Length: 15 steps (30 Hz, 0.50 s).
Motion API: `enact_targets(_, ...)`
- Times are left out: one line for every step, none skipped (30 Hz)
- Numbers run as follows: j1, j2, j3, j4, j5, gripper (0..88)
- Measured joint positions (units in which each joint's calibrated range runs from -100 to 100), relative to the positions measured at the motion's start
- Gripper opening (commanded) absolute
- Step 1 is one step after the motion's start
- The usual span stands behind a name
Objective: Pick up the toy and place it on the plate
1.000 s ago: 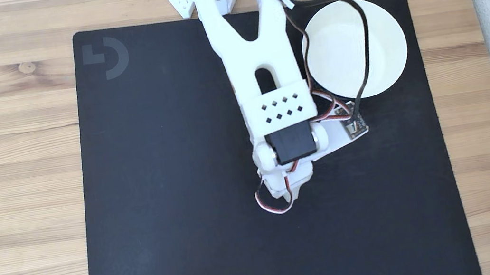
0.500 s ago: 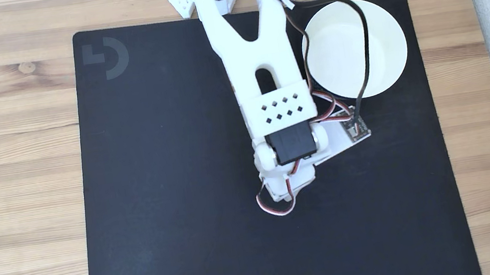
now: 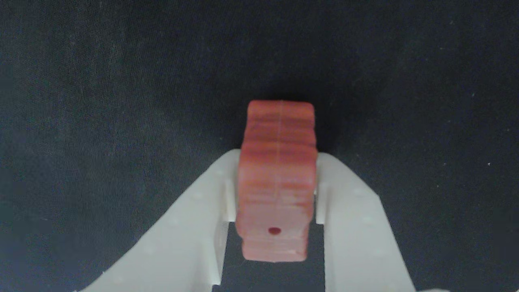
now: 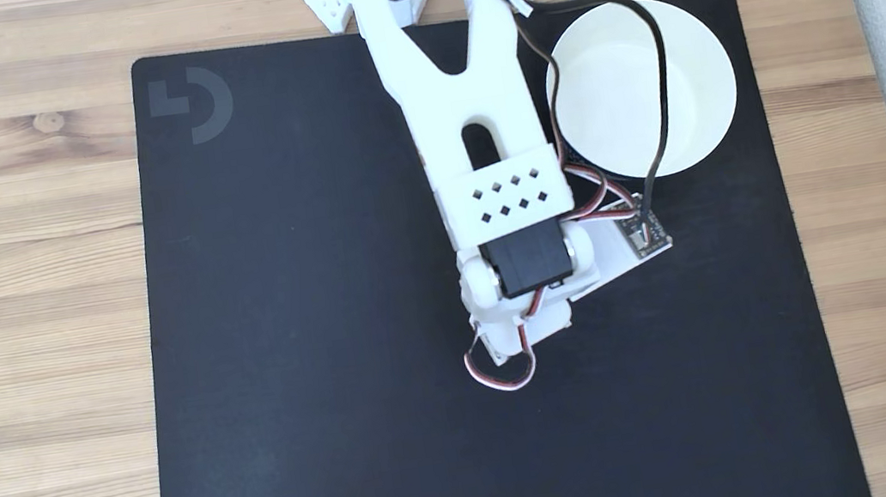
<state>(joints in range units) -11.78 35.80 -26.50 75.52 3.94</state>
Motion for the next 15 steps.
enact_targets(0.0,0.0,0.0,0.0,0.0,2.2)
enact_targets(0.0,0.0,0.0,0.0,0.0,2.2)
enact_targets(0.0,0.0,-0.47,0.08,0.0,2.2)
enact_targets(0.0,0.08,-0.85,0.08,0.0,2.2)
enact_targets(0.0,0.08,-1.89,0.25,0.0,2.2)
enact_targets(0.0,0.08,-3.5,0.17,0.0,2.2)
enact_targets(0.0,0.08,-5.1,0.34,0.0,2.2)
enact_targets(0.0,0.08,-8.69,1.01,0.0,2.2)
enact_targets(0.0,0.08,-9.35,1.27,0.0,2.2)
enact_targets(0.0,0.08,-10.77,2.28,-0.62,2.2)
enact_targets(-0.25,0.17,-12.85,3.88,-1.54,2.2)
enact_targets(-0.5,0.17,-15.12,4.14,-2.21,2.2)
enact_targets(-1.0,0.0,-18.14,4.98,-2.88,2.2)
enact_targets(-1.41,0.0,-19.37,5.57,-3.14,2.2)
enact_targets(-1.91,0.08,-20.88,6.08,-3.24,2.2)
